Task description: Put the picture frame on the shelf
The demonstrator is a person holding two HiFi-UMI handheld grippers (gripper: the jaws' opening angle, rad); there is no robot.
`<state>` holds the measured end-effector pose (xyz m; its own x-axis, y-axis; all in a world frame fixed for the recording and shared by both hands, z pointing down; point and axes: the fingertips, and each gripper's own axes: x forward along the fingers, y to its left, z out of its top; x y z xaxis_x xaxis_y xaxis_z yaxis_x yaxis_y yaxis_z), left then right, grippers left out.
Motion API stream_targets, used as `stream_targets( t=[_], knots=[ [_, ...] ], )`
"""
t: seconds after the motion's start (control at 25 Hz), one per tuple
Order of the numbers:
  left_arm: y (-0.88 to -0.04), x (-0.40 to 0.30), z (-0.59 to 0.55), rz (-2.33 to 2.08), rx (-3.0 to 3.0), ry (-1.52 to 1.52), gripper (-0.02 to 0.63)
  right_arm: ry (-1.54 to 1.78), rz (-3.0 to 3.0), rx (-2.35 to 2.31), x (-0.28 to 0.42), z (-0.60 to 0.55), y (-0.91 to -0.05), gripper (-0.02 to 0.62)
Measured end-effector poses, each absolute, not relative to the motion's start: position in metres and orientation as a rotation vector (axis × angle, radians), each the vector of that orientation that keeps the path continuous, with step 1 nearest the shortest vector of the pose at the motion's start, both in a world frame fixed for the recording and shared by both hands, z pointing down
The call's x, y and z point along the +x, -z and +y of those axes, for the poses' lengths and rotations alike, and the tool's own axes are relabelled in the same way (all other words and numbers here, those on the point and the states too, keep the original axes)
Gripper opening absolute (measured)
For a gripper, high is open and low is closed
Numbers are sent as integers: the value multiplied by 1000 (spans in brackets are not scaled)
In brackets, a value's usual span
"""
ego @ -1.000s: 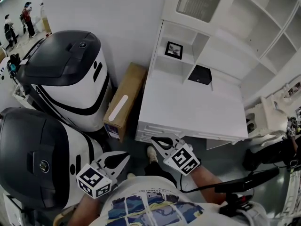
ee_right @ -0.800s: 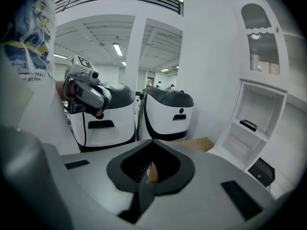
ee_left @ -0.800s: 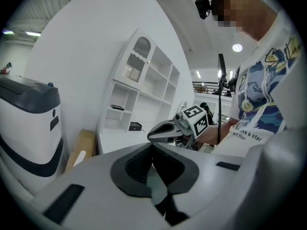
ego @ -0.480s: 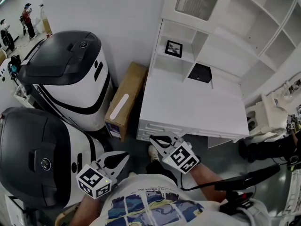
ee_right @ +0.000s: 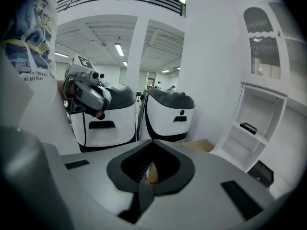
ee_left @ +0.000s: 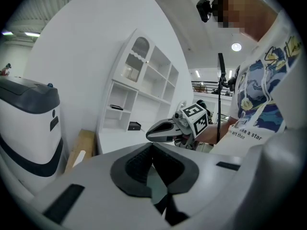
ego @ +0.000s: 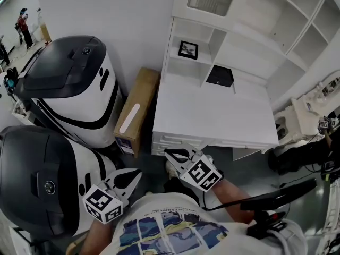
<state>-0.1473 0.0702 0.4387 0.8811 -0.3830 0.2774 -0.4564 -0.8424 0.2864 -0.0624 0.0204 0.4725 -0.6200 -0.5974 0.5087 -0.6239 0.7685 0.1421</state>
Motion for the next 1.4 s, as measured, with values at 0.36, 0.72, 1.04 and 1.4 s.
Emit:
stream_targets(
  t=[0.36, 0.72, 1.04, 1.4],
  knots=[
    [-439, -148, 72, -610, 2698, -301, 12, -55, -2414, 910, -64, 22, -471, 25],
    [-440, -146, 72, -602, 2694, -307, 12, -54, -2417, 903, -64, 23, -475, 25],
    [-444, -140, 64, -581, 2685, -313, 12, -63, -2405, 898, -59, 18, -480, 25],
    [-448, -127, 47, -558, 2675, -321, 12, -84, -2396, 898, -48, 4, -487, 25]
  ],
)
